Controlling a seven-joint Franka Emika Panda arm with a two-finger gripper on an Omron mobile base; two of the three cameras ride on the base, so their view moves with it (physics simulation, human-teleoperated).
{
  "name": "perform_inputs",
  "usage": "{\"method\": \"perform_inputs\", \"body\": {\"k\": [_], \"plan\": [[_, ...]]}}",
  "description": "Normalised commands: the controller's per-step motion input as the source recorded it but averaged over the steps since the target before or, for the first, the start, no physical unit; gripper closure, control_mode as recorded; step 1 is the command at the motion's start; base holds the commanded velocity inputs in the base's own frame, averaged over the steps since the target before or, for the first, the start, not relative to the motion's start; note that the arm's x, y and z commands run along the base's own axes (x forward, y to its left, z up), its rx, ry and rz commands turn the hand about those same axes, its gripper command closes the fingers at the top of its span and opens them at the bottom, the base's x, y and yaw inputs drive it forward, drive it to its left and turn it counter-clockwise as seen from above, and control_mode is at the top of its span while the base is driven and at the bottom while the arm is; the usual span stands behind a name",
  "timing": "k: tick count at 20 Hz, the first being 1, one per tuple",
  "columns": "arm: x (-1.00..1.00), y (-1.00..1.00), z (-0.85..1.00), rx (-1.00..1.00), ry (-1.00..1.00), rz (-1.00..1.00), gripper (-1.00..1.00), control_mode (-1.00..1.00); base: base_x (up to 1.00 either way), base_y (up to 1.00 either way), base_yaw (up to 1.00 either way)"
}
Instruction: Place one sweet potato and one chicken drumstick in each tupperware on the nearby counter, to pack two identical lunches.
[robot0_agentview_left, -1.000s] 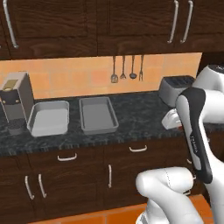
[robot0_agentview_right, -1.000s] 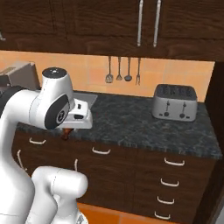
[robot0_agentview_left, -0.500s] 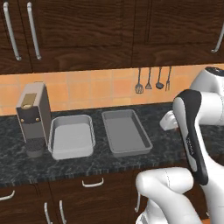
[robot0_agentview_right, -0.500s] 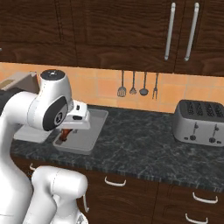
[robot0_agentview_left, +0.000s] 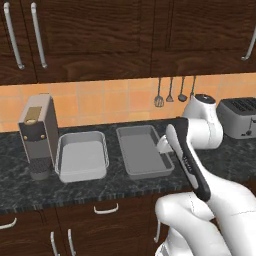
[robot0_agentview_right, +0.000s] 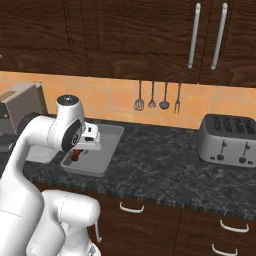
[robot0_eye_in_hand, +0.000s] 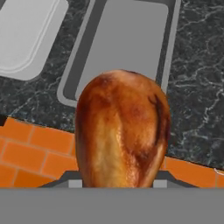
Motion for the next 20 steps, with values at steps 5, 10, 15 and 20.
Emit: {"method": "perform_inputs", "body": {"k": [5, 10, 15, 20], "plan": [[1.0, 0.48, -0.69, 0.01, -0.01, 0.0, 1.0, -1.0, 0.0, 0.0, 0.0], [1.0, -0.03, -0.25, 0.03, 0.0, 0.0, 1.0, -1.0, 0.0, 0.0, 0.0], [0.86, -0.22, 0.0, 0.01, 0.09, 0.0, 1.0, -1.0, 0.0, 0.0, 0.0], [0.29, 0.04, -0.25, -0.02, 0.11, 0.0, 1.0, -1.0, 0.0, 0.0, 0.0]]}}
